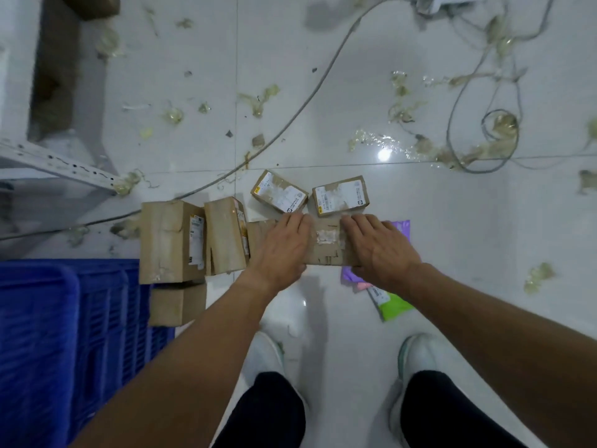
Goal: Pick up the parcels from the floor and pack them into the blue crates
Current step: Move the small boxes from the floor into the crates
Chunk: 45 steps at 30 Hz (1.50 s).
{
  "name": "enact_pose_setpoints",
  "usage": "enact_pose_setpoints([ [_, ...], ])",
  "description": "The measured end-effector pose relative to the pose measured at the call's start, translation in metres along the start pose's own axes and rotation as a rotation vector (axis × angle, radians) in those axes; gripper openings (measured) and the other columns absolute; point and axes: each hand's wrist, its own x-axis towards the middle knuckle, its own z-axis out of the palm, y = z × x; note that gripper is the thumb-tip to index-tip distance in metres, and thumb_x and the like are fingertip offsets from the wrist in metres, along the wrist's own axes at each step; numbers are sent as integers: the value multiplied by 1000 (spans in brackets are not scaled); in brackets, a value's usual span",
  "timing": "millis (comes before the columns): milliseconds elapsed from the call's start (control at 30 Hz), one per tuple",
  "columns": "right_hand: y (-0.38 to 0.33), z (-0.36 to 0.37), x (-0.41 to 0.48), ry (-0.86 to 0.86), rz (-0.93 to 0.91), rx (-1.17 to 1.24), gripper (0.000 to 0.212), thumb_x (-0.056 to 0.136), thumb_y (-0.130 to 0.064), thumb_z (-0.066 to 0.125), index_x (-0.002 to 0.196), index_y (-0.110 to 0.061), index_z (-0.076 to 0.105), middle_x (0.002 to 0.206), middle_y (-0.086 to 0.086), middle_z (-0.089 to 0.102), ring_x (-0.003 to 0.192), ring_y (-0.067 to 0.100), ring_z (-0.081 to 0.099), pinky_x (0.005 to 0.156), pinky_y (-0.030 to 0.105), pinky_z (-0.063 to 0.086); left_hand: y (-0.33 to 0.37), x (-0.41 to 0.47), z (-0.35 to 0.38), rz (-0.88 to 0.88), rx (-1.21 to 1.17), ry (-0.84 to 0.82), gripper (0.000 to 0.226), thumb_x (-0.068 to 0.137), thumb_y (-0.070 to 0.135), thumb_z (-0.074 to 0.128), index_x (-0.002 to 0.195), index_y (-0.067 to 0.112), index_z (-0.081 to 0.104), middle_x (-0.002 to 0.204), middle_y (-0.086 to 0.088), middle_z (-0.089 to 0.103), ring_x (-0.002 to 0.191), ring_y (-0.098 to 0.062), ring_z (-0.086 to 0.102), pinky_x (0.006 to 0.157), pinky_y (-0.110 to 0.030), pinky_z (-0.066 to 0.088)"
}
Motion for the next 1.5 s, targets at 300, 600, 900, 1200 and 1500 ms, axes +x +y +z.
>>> enact_pose_setpoints([
  [300,-55,-185,-129,-24,-114,37,93,75,-38,75,149,-7,26,142,10,40,125,28,44,101,42,40,55,-138,-185,-111,-71,-13,91,70,35,84,142,9,35,142,-7,41,127,-24,44,100,-38,47],
  [600,-85,-322,-237,-39,-273,-95,96,79,-39,73,151,-7,19,145,11,35,131,32,40,105,45,36,132,-252,-325,-324,-133,4,85,73,35,82,140,12,35,137,-5,40,122,-24,46,99,-38,47],
  [900,-141,-396,-273,-43,-544,-271,85,79,-30,72,146,-11,25,140,9,36,118,30,48,94,41,40,170,-353,-360,-674,-275,120,91,74,44,81,144,14,32,139,-5,39,125,-25,43,105,-38,42],
  [1200,-250,-435,-266,-17,-768,-365,85,73,-33,76,141,-17,29,135,6,41,113,28,53,88,39,42,149,-444,-374,-930,-370,281,90,70,48,83,140,16,36,130,-2,41,114,-22,45,96,-40,47],
  [1500,-397,-442,-272,-13,-966,-475,100,74,-50,71,151,-15,18,137,6,38,119,27,45,98,43,42,100,-564,-358,-1089,-386,412,93,67,52,83,139,15,37,133,-4,43,120,-24,45,96,-41,47],
])
